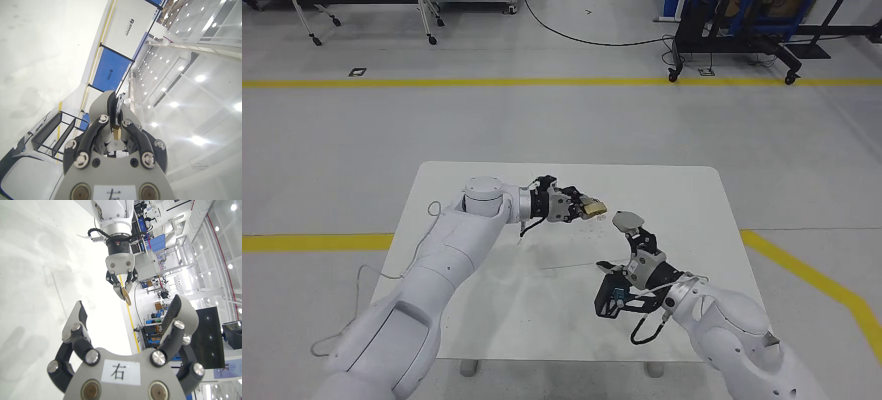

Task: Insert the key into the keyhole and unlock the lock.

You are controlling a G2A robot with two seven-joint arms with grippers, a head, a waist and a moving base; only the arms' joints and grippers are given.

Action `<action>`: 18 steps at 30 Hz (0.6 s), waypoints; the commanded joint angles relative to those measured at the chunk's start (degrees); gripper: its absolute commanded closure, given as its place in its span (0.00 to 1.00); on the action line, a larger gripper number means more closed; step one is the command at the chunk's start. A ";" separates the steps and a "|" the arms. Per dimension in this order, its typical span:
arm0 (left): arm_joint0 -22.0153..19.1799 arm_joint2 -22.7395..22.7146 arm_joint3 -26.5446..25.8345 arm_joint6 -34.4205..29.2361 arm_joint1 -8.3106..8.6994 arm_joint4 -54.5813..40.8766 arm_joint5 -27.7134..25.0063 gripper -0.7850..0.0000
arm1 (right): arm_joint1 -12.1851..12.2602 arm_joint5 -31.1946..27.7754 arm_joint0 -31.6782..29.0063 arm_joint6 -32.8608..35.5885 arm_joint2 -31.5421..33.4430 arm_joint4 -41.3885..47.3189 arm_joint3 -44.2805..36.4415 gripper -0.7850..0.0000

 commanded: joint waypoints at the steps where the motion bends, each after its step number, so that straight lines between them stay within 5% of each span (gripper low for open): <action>1: 0.00 0.00 0.00 0.00 0.00 -0.03 -0.01 1.00 | 0.00 0.00 0.00 0.00 0.01 0.00 0.00 0.00; 3: 0.36 -0.24 -0.21 0.91 0.06 -0.06 -0.62 1.00 | -0.02 -0.06 -0.07 -0.47 -0.15 0.56 0.02 0.00; 4: 0.93 -0.86 -1.05 1.68 0.20 -0.34 -2.52 1.00 | -0.11 -0.88 -0.13 -3.27 -0.56 4.10 0.71 0.24; 5: 1.46 -1.57 -1.92 1.84 0.40 -0.51 -5.39 1.00 | -0.14 -1.56 0.36 -4.71 0.14 6.89 2.15 0.68; 6: 1.94 -2.24 -2.47 2.15 0.63 -0.19 -8.92 1.00 | -0.15 -2.33 0.93 -5.51 0.66 8.73 3.27 1.00; 15: 2.91 -0.90 -8.00 7.05 1.85 13.70 -17.98 1.00 | 0.20 -22.11 7.69 -7.84 -0.23 17.68 9.94 1.00; 18: 3.71 -1.10 -9.87 6.21 2.14 14.82 -18.98 1.00 | -0.06 -22.85 10.15 -5.24 -0.30 20.97 12.48 1.00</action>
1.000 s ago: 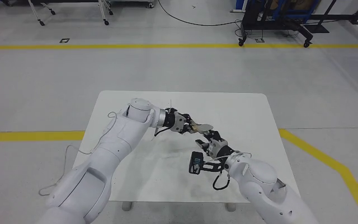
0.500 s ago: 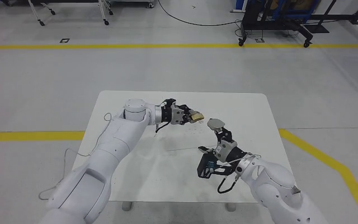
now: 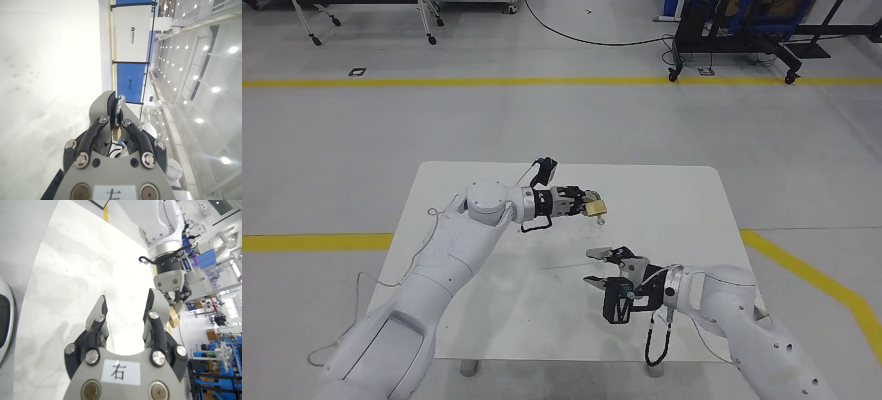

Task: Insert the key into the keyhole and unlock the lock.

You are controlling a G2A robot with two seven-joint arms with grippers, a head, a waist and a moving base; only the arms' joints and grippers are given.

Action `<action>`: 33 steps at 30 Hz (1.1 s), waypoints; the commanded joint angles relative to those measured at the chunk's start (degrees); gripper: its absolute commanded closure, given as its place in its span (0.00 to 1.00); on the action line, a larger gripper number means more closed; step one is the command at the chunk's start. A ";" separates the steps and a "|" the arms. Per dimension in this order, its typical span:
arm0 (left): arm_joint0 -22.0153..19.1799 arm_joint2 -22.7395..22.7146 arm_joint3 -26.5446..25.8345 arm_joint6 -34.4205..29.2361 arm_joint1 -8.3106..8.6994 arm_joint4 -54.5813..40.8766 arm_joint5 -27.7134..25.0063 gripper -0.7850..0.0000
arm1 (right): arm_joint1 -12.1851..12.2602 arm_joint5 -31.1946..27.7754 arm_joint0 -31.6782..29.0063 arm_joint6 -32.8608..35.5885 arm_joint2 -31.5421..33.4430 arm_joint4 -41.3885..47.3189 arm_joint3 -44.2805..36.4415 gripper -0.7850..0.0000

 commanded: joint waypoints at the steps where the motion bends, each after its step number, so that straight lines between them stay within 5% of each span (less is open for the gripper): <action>1: 0.40 -0.16 -0.76 -0.58 0.12 0.26 -0.10 1.00 | -0.22 0.36 1.17 0.86 -0.42 2.29 1.21 1.00; 12: 0.84 -0.49 -1.89 -1.71 0.25 2.03 0.03 1.00 | -1.05 1.97 7.13 0.93 -3.02 7.76 9.03 1.00; 33: 0.62 -1.25 -1.21 -3.15 -0.01 2.06 1.16 1.00 | -1.16 9.57 7.04 3.11 -2.72 7.13 10.34 1.00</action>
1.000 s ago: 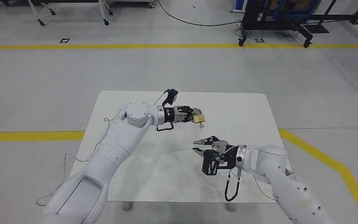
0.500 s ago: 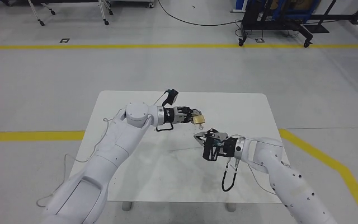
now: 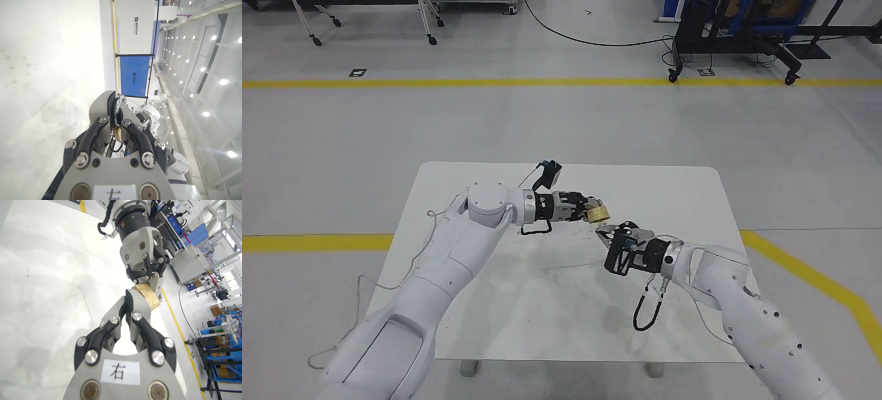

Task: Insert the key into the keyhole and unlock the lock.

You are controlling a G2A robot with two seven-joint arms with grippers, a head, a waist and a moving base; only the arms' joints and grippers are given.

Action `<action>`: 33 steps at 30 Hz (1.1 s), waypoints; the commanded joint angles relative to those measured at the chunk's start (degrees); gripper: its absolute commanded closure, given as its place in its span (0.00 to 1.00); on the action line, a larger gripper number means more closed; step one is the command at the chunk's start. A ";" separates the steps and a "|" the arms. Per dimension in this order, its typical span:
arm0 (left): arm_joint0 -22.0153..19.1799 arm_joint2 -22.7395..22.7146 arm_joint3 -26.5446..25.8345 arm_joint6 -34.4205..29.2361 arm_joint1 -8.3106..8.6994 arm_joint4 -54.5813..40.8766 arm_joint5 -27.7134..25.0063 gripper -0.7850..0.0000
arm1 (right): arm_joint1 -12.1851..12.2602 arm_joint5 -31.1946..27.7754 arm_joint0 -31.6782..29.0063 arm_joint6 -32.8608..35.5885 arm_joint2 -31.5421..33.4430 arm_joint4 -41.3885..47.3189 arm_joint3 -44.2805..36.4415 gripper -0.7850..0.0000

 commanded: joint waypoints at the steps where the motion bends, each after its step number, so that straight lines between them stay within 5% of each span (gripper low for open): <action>1: 0.03 -0.25 0.09 0.10 0.02 -0.20 0.01 1.00 | -0.01 0.29 -0.08 -0.07 -0.02 0.13 -0.18 1.00; 2: 0.15 -0.67 0.20 0.23 0.01 -1.06 0.14 1.00 | 0.02 0.77 -0.41 -0.33 0.13 -0.07 -0.61 1.00; 3: 0.25 -1.07 0.29 0.39 -0.01 -1.93 0.20 1.00 | 0.07 1.16 -0.77 -1.02 0.28 -0.42 -1.14 0.77; 5: 0.42 -1.73 0.61 0.81 -0.07 -3.59 0.73 1.00 | 0.20 2.33 -1.55 -2.58 0.66 -1.87 -2.03 0.54; 7: 0.44 -2.26 0.90 1.96 -0.13 -4.40 0.95 1.00 | 0.33 5.31 -2.90 -5.07 1.20 -3.98 -3.14 0.50; 12: 0.87 -3.13 1.19 4.67 -0.39 -6.30 1.40 1.00 | 0.40 15.65 -6.31 -6.82 1.52 -11.88 -5.60 0.54; 18: 0.75 -2.82 1.53 5.53 -0.73 -5.92 2.10 1.00 | -0.50 26.73 -6.87 1.73 -2.87 -23.98 -7.12 0.64; 29: 0.53 -2.67 2.06 5.40 -1.01 -4.94 2.26 1.00 | -1.89 27.62 -3.84 5.58 -6.58 -25.36 -4.25 0.69; 33: 0.45 -2.53 2.07 5.43 -1.10 -4.16 2.18 1.00 | -2.17 27.34 -3.41 6.03 -6.41 -24.72 -3.61 0.79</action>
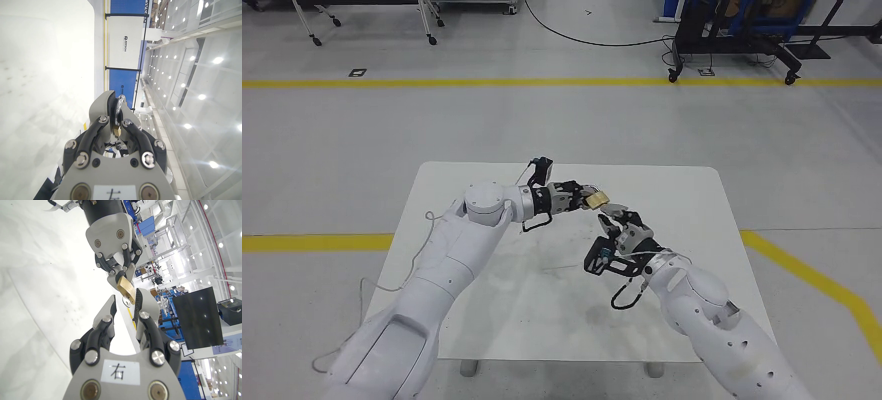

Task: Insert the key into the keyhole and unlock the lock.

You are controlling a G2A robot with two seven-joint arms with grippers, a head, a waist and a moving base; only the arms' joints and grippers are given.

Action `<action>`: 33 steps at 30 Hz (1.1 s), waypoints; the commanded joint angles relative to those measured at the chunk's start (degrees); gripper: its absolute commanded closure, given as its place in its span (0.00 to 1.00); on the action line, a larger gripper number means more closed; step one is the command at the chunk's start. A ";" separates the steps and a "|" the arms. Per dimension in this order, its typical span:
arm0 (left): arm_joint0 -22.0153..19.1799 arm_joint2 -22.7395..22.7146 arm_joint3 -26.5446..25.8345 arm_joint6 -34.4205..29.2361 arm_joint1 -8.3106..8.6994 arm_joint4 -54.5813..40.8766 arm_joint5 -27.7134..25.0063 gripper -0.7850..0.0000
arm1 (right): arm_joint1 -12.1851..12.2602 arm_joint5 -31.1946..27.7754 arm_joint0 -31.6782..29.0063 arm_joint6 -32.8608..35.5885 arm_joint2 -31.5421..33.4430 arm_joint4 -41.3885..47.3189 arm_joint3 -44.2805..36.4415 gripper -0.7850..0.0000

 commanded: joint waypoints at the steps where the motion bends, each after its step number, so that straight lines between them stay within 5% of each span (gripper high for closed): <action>1: -0.03 -0.02 0.04 -0.08 -0.03 0.10 -0.01 1.00 | -0.08 -0.16 0.06 0.15 0.09 0.16 0.17 0.82; 2: -0.04 -0.04 0.04 -0.12 -0.05 0.15 -0.04 1.00 | -0.12 -0.48 0.08 0.26 0.09 0.19 0.26 1.00; 10: -0.02 0.10 -0.01 -0.28 -0.16 1.28 -0.27 1.00 | -0.44 -2.22 -0.01 -1.00 0.25 2.11 0.84 1.00; 21: 0.27 0.71 -1.20 -0.77 -0.21 4.47 -3.57 1.00 | -1.01 -7.31 -1.05 -6.96 4.81 24.31 4.67 1.00; 33: 0.89 0.29 -2.69 -0.71 0.02 6.76 -6.12 1.00 | -0.78 -12.41 -2.37 -11.28 8.98 34.34 6.51 1.00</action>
